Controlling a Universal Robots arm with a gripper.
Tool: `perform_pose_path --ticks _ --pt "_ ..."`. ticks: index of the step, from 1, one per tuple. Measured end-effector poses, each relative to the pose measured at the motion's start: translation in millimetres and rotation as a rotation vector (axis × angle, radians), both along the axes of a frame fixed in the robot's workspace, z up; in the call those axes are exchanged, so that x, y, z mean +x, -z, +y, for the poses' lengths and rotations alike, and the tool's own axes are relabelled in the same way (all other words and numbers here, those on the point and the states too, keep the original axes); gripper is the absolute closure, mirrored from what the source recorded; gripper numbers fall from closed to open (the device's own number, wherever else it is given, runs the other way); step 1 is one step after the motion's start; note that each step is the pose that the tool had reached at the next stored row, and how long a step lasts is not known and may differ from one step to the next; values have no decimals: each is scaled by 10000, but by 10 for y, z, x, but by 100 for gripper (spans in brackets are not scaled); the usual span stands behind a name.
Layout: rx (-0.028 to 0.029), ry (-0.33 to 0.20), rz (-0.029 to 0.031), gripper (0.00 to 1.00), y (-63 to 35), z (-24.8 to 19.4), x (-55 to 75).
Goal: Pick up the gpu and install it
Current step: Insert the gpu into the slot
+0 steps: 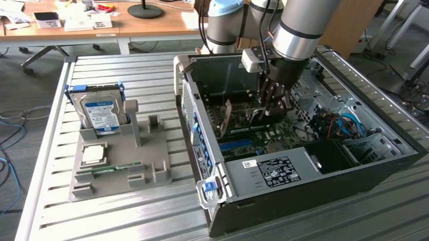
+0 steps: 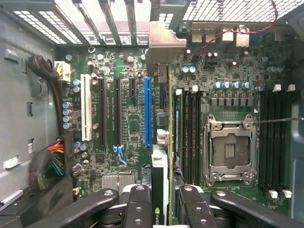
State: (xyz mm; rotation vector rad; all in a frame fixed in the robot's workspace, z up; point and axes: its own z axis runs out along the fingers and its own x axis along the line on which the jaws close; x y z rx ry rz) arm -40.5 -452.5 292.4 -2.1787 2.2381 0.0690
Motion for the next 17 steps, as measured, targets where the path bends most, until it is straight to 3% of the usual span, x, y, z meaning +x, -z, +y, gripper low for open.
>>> perform_pose_path --ticks 17 --pt "-1 -1 -2 73 39 -38 -92"
